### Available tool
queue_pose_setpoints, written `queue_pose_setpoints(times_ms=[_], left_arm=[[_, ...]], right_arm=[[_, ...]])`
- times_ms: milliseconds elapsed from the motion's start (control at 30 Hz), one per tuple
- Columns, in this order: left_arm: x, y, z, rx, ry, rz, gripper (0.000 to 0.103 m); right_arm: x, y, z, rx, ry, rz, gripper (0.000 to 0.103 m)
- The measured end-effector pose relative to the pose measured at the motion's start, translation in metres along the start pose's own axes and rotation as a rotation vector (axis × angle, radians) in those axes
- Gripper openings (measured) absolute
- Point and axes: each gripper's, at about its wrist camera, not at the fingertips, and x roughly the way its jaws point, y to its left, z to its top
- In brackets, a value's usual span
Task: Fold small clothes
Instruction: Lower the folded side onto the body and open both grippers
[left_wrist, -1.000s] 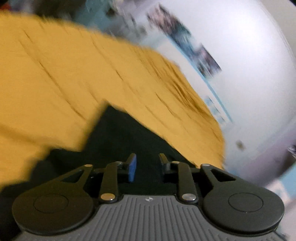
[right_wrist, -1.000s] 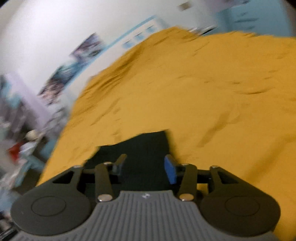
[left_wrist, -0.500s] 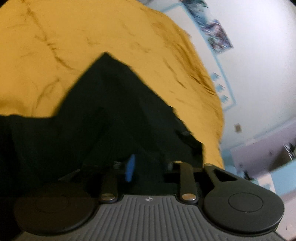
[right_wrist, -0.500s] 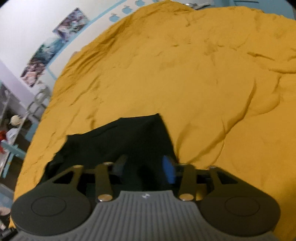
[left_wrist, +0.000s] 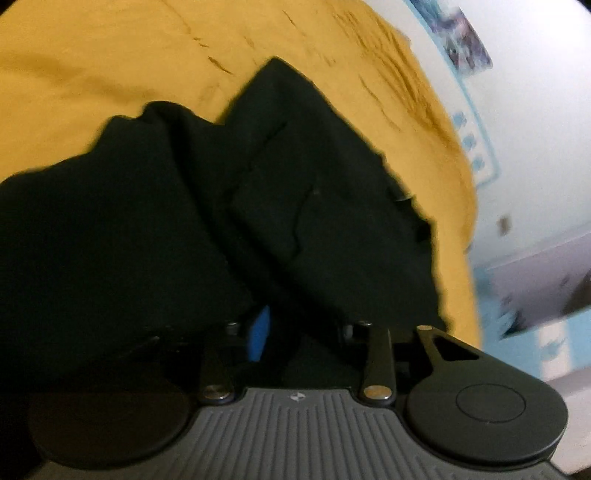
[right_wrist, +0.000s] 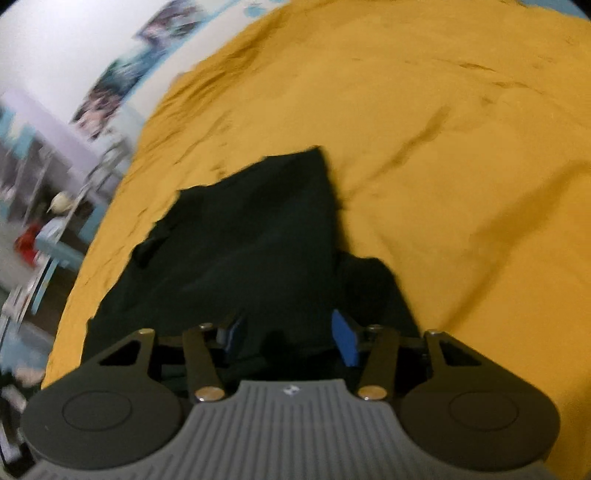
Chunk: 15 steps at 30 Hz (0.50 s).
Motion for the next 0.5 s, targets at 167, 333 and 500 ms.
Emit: queue_pose_setpoints(times_ms=[167,333,500], left_arm=[[-0.070,-0.023,-0.023,0.110,-0.053,-0.096,0.063],[-0.141,-0.027,-0.056,0.334,-0.033,-0.133,0.071],[-0.204,0.001,-0.089,0.434,-0.056,-0.132,0.072]], right_arm=[[-0.072,-0.004,-0.016,0.073,-0.044,0.096,0.053],[-0.151,0.010,-0.059,-0.117,-0.041,0.047,0.054],[-0.222,0.008,-0.109,-0.311,-0.057,0.045,0.062]])
